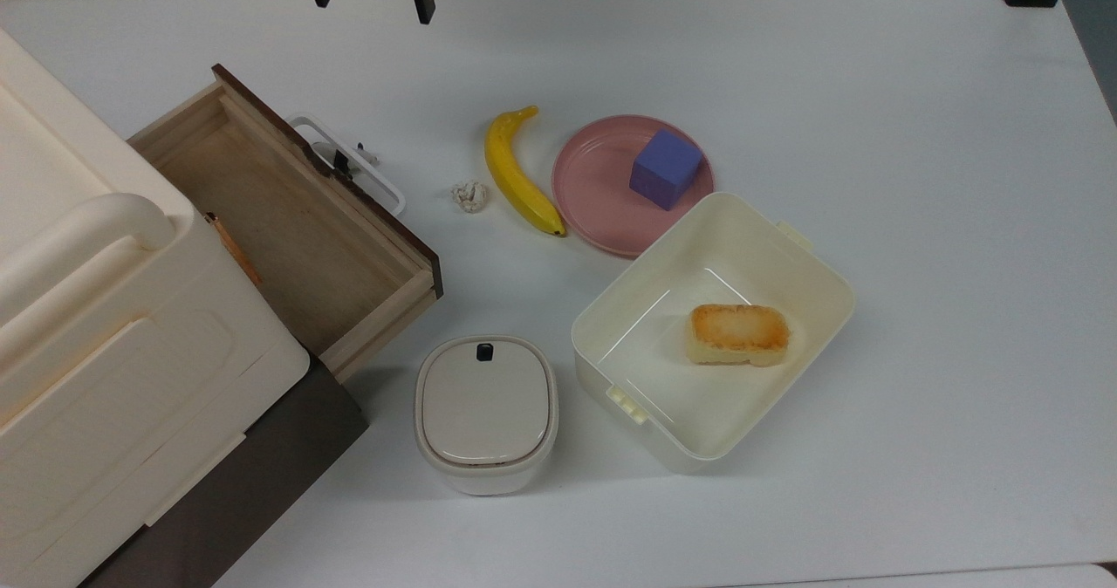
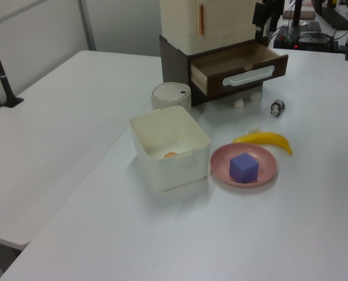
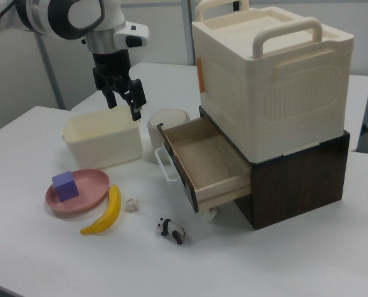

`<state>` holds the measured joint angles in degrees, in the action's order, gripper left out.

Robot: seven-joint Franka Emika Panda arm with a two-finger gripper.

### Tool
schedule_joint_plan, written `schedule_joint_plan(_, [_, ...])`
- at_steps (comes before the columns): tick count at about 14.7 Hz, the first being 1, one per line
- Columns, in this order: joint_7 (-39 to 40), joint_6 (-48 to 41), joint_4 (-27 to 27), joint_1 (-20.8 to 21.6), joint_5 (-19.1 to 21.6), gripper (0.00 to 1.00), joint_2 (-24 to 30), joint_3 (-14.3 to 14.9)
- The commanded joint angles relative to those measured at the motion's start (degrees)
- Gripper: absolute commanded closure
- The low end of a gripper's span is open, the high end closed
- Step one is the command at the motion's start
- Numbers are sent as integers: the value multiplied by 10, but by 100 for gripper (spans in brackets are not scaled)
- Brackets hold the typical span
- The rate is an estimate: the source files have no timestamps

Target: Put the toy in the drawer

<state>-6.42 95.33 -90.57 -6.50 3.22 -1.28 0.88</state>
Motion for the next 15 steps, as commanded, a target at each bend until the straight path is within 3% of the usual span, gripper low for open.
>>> schedule_joint_plan(1, [177,-4,-9,4,0,0,4,5])
schedule_joint_plan(15, [187,-10,-7,2,-15,0,4,8])
